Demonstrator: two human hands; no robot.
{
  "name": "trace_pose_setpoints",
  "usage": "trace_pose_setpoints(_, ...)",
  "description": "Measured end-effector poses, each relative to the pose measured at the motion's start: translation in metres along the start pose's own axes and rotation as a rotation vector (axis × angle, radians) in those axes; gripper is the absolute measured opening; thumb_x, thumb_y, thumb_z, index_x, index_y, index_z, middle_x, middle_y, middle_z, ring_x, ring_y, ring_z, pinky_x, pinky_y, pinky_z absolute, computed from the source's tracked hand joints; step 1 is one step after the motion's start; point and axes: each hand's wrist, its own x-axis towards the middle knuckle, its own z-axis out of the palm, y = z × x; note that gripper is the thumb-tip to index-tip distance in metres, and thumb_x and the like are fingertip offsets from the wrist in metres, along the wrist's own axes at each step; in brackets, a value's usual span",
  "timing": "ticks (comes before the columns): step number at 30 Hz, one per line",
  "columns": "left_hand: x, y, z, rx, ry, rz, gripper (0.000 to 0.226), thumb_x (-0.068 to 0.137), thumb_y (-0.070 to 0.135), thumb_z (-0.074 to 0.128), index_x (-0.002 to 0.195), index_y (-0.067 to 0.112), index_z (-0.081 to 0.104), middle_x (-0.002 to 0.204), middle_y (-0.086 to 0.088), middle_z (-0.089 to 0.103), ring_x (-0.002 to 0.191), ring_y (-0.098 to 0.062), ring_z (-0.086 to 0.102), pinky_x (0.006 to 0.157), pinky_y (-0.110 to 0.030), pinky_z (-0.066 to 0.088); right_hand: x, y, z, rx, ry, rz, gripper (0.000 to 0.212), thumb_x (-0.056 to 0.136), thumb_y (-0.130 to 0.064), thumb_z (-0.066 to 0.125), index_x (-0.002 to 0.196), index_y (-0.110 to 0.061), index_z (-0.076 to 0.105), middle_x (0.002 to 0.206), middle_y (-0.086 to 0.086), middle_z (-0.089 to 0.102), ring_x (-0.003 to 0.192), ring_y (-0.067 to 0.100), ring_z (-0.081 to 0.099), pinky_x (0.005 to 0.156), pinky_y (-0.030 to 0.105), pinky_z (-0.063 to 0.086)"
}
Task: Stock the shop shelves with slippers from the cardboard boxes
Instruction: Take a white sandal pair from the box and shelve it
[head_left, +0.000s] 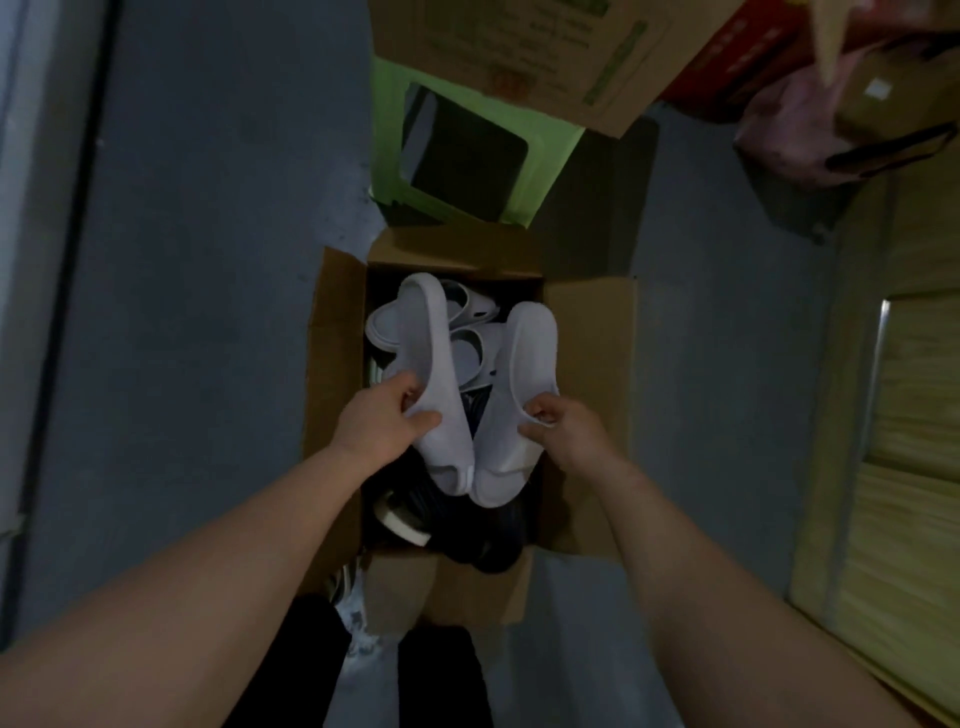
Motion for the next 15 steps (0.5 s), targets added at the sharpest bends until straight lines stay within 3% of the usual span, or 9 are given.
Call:
trace_pose_setpoints(2,-0.018,0.008,-0.015,0.118,-0.011,0.032,0.029,0.086,0.043,0.066,0.104,0.024,0.055,0.102,-0.001,0.062,0.091,-0.020,0.059,0.073,-0.032,0.049,-0.022,-0.015,-0.013,0.128,-0.010,0.024,0.019,0.092,-0.020,0.068,0.110,-0.018,0.064,0.111,0.001,0.061,0.107,0.018,0.057,0.085,0.026,0.043)
trace_pose_setpoints(5,-0.047,0.025,-0.039,0.207,-0.022,0.056,0.043,0.086,0.050,0.065,0.119,0.024,0.055,0.113,-0.002,0.061,0.103,-0.024,0.059,0.075,-0.030,0.046,-0.057,-0.046,-0.032,0.246,-0.022,0.060,0.036,0.091,-0.019,0.070,0.125,-0.008,0.063,0.123,0.003,0.061,0.114,0.017,0.057,0.096,0.028,0.044)
trace_pose_setpoints(9,-0.091,0.055,-0.070,0.173,-0.195,0.055,0.071,0.089,0.032,0.067,0.150,0.025,0.030,0.135,-0.008,0.054,0.119,-0.022,0.054,0.090,-0.025,0.042,-0.108,-0.085,-0.055,0.225,0.002,0.093,0.042,0.086,-0.029,0.075,0.122,-0.010,0.065,0.116,0.000,0.061,0.109,0.018,0.057,0.093,0.028,0.043)
trace_pose_setpoints(11,-0.112,0.067,-0.083,0.198,-0.255,0.061,0.080,0.090,0.024,0.067,0.154,0.030,0.020,0.138,-0.011,0.051,0.122,-0.023,0.052,0.092,-0.025,0.042,-0.131,-0.102,-0.063,0.132,0.013,0.092,0.045,0.089,-0.038,0.070,0.126,-0.012,0.063,0.118,0.002,0.060,0.108,0.020,0.055,0.095,0.032,0.044)
trace_pose_setpoints(15,-0.154,0.088,-0.109,0.187,-0.234,0.118,0.065,0.091,0.021,0.066,0.147,0.034,0.036,0.138,-0.011,0.053,0.120,-0.023,0.054,0.091,-0.026,0.043,-0.177,-0.128,-0.075,0.088,0.048,0.117,0.048,0.097,-0.045,0.055,0.136,-0.017,0.055,0.124,0.004,0.056,0.112,0.026,0.055,0.096,0.040,0.048)
